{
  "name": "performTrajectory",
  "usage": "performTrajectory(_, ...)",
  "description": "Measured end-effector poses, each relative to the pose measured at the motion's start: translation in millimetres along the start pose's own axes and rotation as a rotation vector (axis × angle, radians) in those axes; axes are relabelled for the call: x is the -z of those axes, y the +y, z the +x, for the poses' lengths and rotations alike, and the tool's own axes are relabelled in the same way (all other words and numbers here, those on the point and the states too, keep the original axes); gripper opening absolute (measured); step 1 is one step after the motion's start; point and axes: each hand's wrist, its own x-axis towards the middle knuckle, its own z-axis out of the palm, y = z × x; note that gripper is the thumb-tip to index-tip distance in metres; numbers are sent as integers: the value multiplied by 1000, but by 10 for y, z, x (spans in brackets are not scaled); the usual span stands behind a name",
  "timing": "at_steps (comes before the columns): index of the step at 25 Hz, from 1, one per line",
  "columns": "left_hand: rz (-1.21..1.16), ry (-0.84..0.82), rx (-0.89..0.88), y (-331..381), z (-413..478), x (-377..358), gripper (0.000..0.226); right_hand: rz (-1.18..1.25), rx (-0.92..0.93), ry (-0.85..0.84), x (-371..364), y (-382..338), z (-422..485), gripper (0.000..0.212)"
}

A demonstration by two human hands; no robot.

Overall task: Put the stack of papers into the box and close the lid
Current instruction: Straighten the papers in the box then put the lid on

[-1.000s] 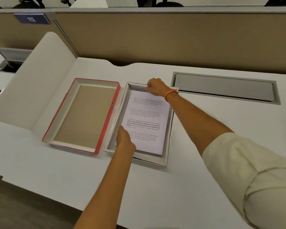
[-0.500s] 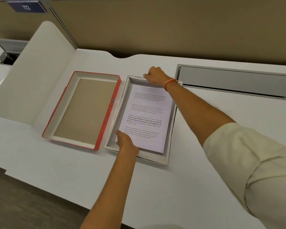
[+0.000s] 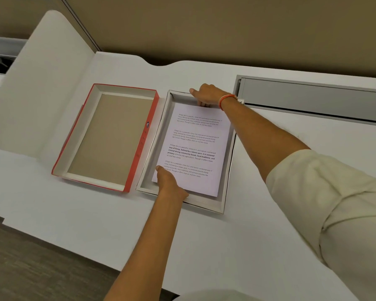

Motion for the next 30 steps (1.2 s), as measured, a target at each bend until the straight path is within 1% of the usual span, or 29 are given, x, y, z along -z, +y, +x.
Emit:
performTrajectory(5, -12, -5, -22, -38, 70, -27, 53, 31, -32, -26, 21, 1, -3, 62)
performTrajectory(10, -40, 6, -23, -55, 162, -37, 51, 33, -32, -10, -4, -2, 14, 61)
performTrajectory(13, -43, 16, -34, -55, 178, -46, 51, 22, -26, -3, -18, -8, 12, 58)
performTrajectory(17, -31, 24, -40, -36, 112, -69, 52, 8, -22, 19, -26, 1, 3, 48)
performTrajectory(24, -10, 38, -43, -39, 91, -55, 51, 6, -10, 22, -49, 16, -69, 60)
performTrajectory(28, 22, 43, -34, -28, 13, -51, 49, -15, -22, 12, -46, 7, -147, 52)
performTrajectory(30, 30, 39, -33, -28, -8, -45, 51, 11, -22, 3, -45, 7, -227, 54)
